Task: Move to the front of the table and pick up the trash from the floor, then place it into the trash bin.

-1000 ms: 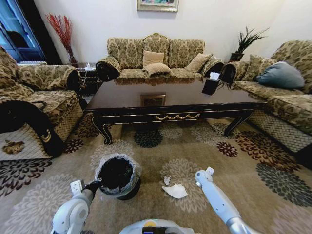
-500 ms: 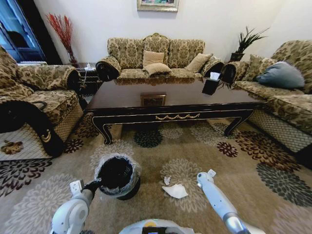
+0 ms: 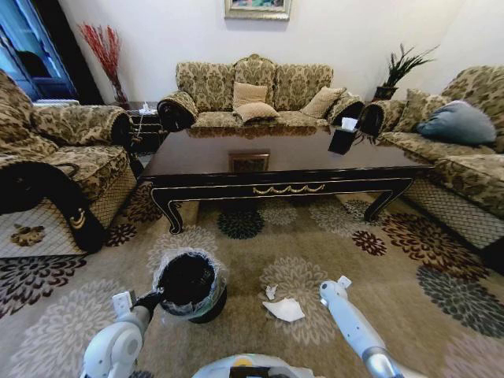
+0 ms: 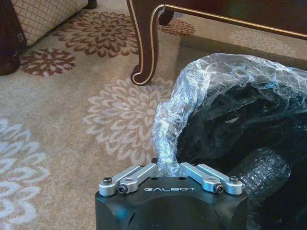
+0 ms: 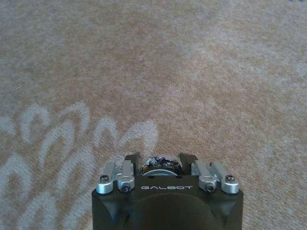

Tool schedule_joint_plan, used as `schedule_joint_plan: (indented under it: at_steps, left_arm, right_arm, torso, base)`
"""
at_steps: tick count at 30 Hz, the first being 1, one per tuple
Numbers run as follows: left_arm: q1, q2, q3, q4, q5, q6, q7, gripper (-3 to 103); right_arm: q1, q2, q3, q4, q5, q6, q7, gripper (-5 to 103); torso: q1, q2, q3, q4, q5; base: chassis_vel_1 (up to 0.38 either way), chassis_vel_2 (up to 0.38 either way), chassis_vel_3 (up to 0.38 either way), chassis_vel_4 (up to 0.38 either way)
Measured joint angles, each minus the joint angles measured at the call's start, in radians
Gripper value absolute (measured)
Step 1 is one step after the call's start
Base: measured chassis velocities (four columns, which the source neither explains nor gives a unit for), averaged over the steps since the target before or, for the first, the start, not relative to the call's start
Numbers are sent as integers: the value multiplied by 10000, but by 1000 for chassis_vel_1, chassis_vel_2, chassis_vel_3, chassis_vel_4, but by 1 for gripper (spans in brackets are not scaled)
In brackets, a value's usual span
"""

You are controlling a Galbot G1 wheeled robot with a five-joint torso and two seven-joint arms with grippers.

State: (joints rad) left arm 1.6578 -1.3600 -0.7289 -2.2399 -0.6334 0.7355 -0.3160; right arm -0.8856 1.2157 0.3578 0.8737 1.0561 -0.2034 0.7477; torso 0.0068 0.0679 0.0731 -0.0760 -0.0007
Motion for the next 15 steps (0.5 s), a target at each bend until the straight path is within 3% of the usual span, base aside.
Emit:
schedule_joint_plan:
  at_steps: [4,11,13,15]
  left_arm:
    - [49,-2,-5,-10,8,0,-1,2]
    - [107,1,-24,-65,13,0,-2,2]
    - [108,1,-23,-65,13,0,-2,2]
    - [109,0,-18,-64,14,0,-5,2]
  right_arm:
    - [-69,23,-8,84,-147,1,39,41]
    - [-253,-100,-57,302,-368,-69,89,73]
    - [-271,-115,-56,329,-371,-81,93,73]
    - [-375,-179,-56,495,-374,-136,123,84]
  torso:
    - [0,0,1,0,3]
    - [0,-1,3,0,11]
    - [0,-1,4,0,11]
    - [0,-2,4,2,12]
  base:
    - [0,0,0,0]
    - [0,0,0,0]
    - [0,0,0,0]
    - [0,0,0,0]
